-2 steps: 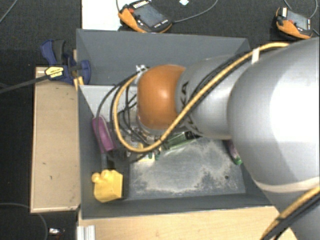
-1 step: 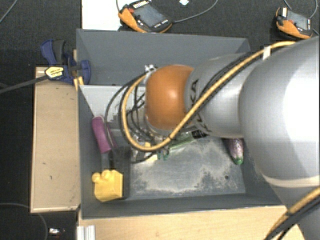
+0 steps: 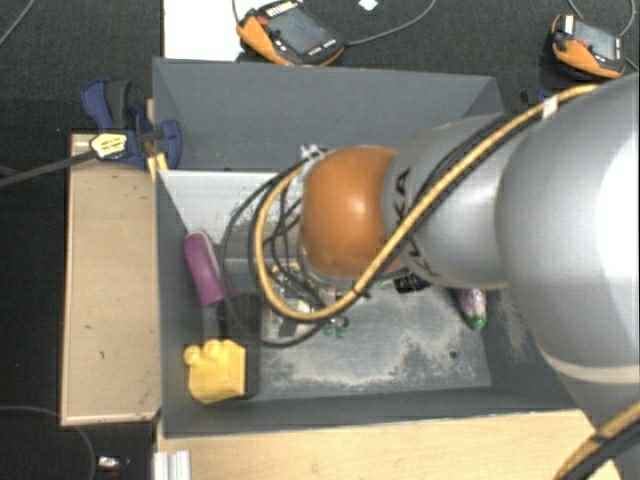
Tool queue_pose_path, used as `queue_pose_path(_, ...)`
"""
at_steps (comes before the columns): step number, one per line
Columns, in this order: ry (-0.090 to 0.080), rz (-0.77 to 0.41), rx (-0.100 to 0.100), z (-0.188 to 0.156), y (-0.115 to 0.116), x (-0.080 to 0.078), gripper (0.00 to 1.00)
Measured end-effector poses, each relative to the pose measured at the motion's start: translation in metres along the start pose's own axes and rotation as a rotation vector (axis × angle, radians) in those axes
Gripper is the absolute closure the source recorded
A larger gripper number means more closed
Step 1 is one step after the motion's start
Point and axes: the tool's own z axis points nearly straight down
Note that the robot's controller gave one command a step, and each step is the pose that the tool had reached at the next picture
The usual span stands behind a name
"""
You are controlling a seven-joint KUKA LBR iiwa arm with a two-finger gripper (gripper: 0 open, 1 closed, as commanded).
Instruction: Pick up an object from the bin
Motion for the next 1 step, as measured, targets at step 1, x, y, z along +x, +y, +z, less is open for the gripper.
queue_pose_path(1, 0.01, -0.007, 0.004, -0.0173, -0.0037, -0.0004, 1.0)
